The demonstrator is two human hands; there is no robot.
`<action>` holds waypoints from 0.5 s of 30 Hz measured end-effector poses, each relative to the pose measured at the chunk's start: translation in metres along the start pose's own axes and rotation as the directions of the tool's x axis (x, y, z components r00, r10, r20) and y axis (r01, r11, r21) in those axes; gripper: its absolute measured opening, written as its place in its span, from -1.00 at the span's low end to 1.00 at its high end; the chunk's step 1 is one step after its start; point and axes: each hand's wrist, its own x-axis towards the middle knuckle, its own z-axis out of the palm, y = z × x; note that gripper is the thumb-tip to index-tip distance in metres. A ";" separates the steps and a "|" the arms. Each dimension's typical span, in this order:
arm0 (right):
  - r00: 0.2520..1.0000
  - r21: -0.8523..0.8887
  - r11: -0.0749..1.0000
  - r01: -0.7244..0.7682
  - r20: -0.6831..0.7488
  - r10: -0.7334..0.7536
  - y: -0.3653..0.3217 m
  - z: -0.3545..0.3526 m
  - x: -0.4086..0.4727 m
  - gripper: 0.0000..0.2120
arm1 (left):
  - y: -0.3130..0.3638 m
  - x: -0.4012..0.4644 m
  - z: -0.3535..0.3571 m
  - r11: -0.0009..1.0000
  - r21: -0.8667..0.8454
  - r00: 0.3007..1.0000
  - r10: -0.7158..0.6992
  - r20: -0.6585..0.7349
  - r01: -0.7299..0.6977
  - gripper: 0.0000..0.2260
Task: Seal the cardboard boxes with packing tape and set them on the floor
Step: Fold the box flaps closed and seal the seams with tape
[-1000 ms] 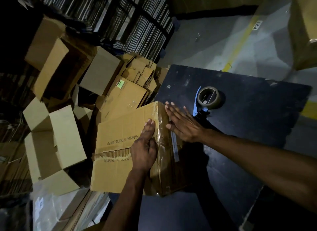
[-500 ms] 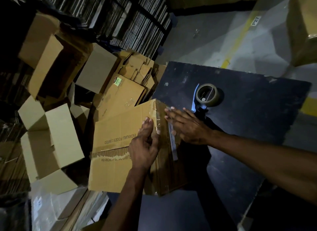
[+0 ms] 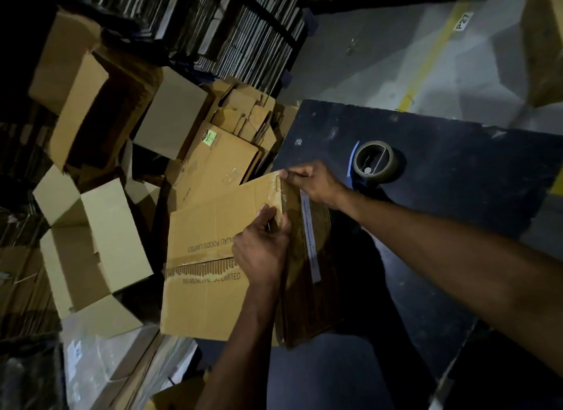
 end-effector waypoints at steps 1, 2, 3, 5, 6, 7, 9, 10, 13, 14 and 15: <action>1.000 -0.002 1.000 0.023 0.005 -0.023 0.001 -0.002 0.001 -0.51 | 0.000 0.000 0.000 1.000 0.004 1.000 0.003 0.001 -0.003 -0.68; 0.999 -0.015 0.999 0.048 0.013 -0.048 0.000 -0.004 0.002 -0.48 | 0.001 -0.001 0.001 1.000 -0.002 1.000 0.006 0.002 -0.006 -0.70; 0.998 -0.039 0.997 0.067 0.016 -0.066 -0.001 -0.006 0.004 -0.47 | 0.001 -0.001 0.001 1.000 -0.010 1.000 0.011 0.001 -0.011 -0.70; 0.997 -0.054 0.996 0.070 0.044 -0.068 -0.003 -0.010 0.007 -0.52 | -0.001 -0.001 0.000 0.999 -0.033 1.000 0.016 -0.011 -0.017 -0.70; 0.997 -0.049 0.997 0.051 0.067 -0.048 -0.005 -0.013 0.007 -0.55 | -0.002 -0.002 -0.001 0.999 -0.053 1.000 0.011 -0.018 -0.012 -0.68; 0.995 -0.031 0.999 0.030 0.099 -0.027 -0.006 -0.015 0.006 -0.56 | -0.002 -0.002 -0.002 0.997 -0.075 1.000 0.004 -0.020 -0.006 -0.66; 0.986 0.020 1.000 -0.013 0.166 0.010 -0.005 -0.016 0.004 -0.58 | -0.001 -0.003 -0.002 0.996 -0.093 1.000 -0.007 -0.022 0.005 -0.65; 0.983 0.040 0.999 -0.025 0.183 0.017 -0.006 -0.015 0.003 -0.58 | -0.001 -0.002 -0.001 0.996 -0.091 1.000 -0.013 -0.023 0.011 -0.65; 0.987 0.068 0.998 -0.009 0.161 -0.002 -0.004 -0.009 0.002 -0.33 | 0.001 -0.003 0.000 0.996 -0.086 0.999 -0.029 -0.031 0.026 -0.67; 0.990 0.063 0.998 -0.001 0.141 -0.008 -0.001 -0.007 0.001 -0.25 | 0.002 -0.003 -0.001 0.996 -0.086 0.999 -0.029 -0.033 0.026 -0.67; 0.992 0.060 0.998 0.006 0.124 -0.013 0.003 -0.005 0.002 -0.19 | 0.002 -0.003 -0.001 0.996 -0.085 0.999 -0.033 -0.034 0.030 -0.67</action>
